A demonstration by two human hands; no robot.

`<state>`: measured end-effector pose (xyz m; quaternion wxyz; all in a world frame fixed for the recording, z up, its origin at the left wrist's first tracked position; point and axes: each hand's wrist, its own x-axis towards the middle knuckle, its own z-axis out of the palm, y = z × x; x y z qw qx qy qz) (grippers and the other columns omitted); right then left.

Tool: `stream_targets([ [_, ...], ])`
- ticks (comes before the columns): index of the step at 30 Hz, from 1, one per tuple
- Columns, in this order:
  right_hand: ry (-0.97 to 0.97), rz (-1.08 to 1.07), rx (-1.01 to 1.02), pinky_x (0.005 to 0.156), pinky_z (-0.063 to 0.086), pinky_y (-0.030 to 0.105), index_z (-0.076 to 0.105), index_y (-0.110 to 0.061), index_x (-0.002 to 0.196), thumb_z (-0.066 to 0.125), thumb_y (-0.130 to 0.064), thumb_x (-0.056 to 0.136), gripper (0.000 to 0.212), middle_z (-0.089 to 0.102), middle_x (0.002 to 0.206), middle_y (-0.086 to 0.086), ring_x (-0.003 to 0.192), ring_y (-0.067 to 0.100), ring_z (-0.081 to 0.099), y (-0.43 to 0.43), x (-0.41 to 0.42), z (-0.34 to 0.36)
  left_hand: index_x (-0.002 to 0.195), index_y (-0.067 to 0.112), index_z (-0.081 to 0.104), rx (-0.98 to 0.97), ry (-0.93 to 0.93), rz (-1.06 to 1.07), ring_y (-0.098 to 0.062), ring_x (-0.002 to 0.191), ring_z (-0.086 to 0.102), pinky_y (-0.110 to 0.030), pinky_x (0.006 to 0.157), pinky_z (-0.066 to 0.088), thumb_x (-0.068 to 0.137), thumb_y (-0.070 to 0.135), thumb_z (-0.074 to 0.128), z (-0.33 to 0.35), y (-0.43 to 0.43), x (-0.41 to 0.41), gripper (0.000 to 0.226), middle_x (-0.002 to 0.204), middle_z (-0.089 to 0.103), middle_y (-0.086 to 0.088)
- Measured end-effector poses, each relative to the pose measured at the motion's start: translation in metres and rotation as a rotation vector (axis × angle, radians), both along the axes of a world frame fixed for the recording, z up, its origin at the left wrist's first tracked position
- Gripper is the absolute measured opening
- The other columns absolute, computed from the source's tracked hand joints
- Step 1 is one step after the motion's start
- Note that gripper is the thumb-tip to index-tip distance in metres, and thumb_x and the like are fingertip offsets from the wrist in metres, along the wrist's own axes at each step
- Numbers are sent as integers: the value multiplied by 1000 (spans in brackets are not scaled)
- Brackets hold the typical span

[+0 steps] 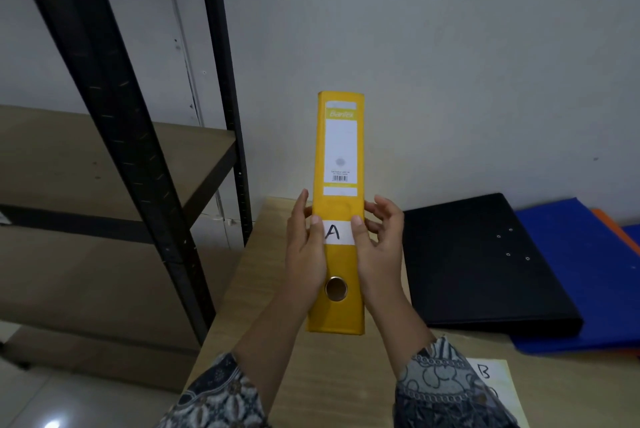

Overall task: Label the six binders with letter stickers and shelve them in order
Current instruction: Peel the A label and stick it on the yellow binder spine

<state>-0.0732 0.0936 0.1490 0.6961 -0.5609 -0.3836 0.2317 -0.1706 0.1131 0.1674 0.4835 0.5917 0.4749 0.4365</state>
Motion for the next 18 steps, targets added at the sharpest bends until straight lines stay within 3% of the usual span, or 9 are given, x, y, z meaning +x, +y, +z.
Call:
stream_targets([
  [3,35,23,-2,73,54,17,44,-26,123,56,-18,92,34,54,113,-13,104,6,57,3,-5,1,146,36,28,-32,7,-3,-13,118,51,-2,73,45,102,39,25,-10,8,-5,44,143,40,3],
  [5,10,32,-20,73,54,17,46,-26,121,58,-20,91,33,54,112,-15,104,5,56,4,-11,2,144,42,29,-45,-23,-17,-17,123,50,-31,96,49,98,53,28,-11,10,-9,48,142,41,0],
  [7,-93,8,-49,80,52,20,46,-25,124,64,-23,87,41,52,119,-10,109,5,53,8,-18,2,142,48,26,-53,-39,-46,-18,126,47,-46,103,43,89,63,35,-10,12,-14,56,143,40,5],
  [10,-179,-26,-96,87,51,26,44,-25,127,66,-25,86,47,49,125,-6,111,6,51,14,-26,-1,145,48,19,-96,-85,-125,-16,125,47,-36,95,46,98,50,34,-8,13,-22,49,146,38,8],
  [14,-41,6,-108,87,53,30,46,-30,121,57,-30,92,31,53,119,-5,112,10,53,14,-31,-2,146,48,15,-91,-90,-203,-14,124,50,-23,87,48,100,45,25,-14,17,-35,48,148,38,5],
  [18,-44,25,-112,87,53,31,45,-30,123,60,-33,89,38,52,121,-6,113,11,53,14,-36,-6,145,48,18,-94,-146,-218,-12,119,53,-31,91,51,98,48,22,-14,14,-40,48,146,41,5],
])
